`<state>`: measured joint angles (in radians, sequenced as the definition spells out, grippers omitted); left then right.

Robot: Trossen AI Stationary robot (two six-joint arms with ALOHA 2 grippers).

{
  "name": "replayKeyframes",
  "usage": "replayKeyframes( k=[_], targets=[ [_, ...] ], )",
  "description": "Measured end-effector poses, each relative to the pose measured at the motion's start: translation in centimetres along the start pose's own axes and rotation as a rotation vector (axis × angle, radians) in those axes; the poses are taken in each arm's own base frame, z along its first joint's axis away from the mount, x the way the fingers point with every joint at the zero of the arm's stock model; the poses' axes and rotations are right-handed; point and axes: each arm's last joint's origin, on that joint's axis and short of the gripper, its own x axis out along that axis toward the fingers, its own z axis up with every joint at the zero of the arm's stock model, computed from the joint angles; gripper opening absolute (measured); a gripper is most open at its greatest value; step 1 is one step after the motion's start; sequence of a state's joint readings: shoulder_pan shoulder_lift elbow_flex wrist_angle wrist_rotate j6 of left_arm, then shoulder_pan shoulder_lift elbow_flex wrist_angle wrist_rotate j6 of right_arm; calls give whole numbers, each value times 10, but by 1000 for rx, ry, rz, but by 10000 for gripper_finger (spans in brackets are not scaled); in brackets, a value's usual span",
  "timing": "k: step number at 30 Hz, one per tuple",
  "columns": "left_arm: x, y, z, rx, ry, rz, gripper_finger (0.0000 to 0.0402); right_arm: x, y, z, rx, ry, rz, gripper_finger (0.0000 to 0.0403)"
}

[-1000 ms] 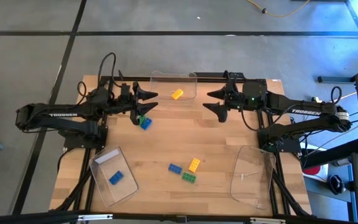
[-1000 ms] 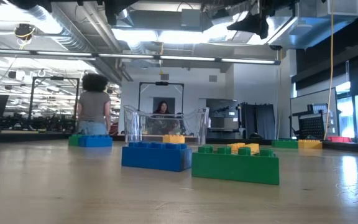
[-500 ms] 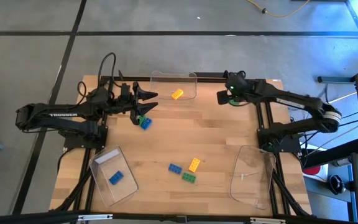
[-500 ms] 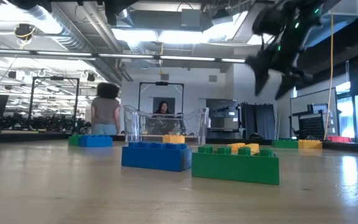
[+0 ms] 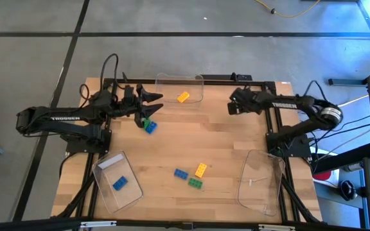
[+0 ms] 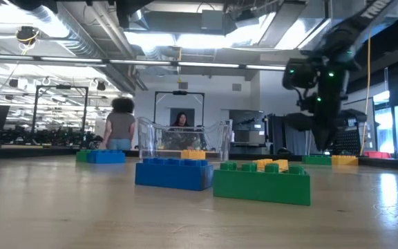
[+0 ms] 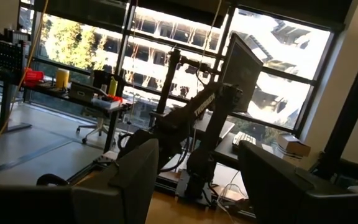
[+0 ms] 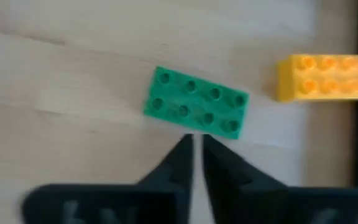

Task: Sort & place blocks by color
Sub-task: Put the top right green game piece into the bottom right transparent bin

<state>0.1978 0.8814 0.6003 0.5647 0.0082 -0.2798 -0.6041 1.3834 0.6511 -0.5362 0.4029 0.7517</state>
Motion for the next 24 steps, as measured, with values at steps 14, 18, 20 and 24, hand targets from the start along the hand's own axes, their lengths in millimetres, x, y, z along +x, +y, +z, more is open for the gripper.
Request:
replayKeyframes(
  k=[14, 18, 20, 24],
  targets=[
    [0, 1, 2, 0, -23, 28, 213, 16, -9, 3, 200, -150, 37, 2],
    [0, 1, 2, 0, -27, 44, 213, 25, -7, 0, 212, -114, 25, 1],
    [0, 1, 2, 0, -28, 45, 213, 27, -7, 0, 213, -110, 26, 1],
    [0, 1, 2, 0, -27, 44, 213, 26, -1, -1, 153, -98, 77, 1]
  ],
)
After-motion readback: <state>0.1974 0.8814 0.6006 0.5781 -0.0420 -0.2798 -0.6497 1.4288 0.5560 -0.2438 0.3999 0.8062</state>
